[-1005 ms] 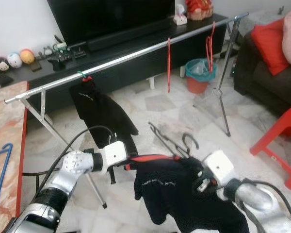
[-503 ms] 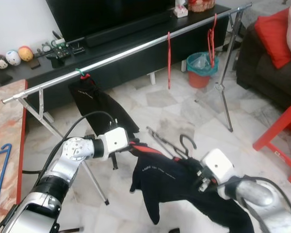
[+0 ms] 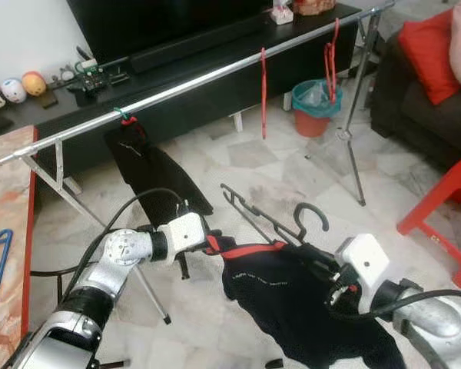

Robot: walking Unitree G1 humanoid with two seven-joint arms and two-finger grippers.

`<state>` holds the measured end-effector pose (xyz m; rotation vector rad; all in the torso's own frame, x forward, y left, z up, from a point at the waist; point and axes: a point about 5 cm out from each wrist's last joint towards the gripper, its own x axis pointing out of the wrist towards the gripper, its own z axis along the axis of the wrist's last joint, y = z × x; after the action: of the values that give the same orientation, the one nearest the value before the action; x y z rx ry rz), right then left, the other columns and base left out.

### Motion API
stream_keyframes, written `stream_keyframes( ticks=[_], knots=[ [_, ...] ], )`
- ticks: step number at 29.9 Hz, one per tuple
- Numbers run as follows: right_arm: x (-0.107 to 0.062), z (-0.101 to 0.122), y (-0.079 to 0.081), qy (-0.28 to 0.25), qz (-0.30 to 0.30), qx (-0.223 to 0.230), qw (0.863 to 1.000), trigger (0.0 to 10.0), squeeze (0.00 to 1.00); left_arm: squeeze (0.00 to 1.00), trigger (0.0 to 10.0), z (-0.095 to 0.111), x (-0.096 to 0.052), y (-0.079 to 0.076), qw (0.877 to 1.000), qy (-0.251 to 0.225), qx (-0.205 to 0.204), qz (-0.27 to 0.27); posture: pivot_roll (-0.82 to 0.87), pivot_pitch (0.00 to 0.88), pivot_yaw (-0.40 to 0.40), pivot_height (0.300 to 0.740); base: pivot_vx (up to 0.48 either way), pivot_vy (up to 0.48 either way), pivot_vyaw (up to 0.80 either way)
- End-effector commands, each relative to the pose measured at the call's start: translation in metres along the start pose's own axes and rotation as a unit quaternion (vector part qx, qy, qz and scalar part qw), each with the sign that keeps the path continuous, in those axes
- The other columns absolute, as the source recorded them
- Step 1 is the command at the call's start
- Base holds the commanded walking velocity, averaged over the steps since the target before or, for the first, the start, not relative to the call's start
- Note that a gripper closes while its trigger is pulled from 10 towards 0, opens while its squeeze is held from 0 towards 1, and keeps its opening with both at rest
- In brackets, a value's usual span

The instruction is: Hang hanger

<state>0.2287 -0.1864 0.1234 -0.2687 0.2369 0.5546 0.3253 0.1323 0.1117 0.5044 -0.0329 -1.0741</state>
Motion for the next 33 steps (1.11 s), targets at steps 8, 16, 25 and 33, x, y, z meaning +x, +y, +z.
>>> stream_keyframes(
  ticks=[8,16,25,33],
  knots=[
    [0.018,-0.019,-0.005,-0.017,-0.100,0.095,0.990,10.0,0.00,0.00,10.0,-0.014,-0.003,0.001,0.986,-0.019,-0.107,0.127,-0.08,0.078,0.144,0.740,0.000,0.000,0.00],
    [0.020,-0.055,0.043,0.041,0.065,0.133,0.988,10.0,0.00,0.00,10.0,-0.027,0.003,-0.017,0.980,-0.004,-0.142,0.138,-0.08,0.071,0.131,0.740,0.000,0.000,0.00],
    [0.034,-0.053,0.039,-0.016,0.051,0.183,0.982,10.0,0.00,0.00,10.0,-0.043,0.010,-0.044,0.956,0.000,-0.261,0.131,-0.09,0.060,0.117,0.740,0.000,0.000,0.00],
    [0.044,-0.045,0.045,-0.054,0.048,0.205,0.976,10.0,0.00,0.00,10.0,-0.059,0.007,-0.061,0.938,0.026,-0.304,0.163,-0.09,0.054,0.100,0.740,0.000,0.000,0.00]
  ],
)
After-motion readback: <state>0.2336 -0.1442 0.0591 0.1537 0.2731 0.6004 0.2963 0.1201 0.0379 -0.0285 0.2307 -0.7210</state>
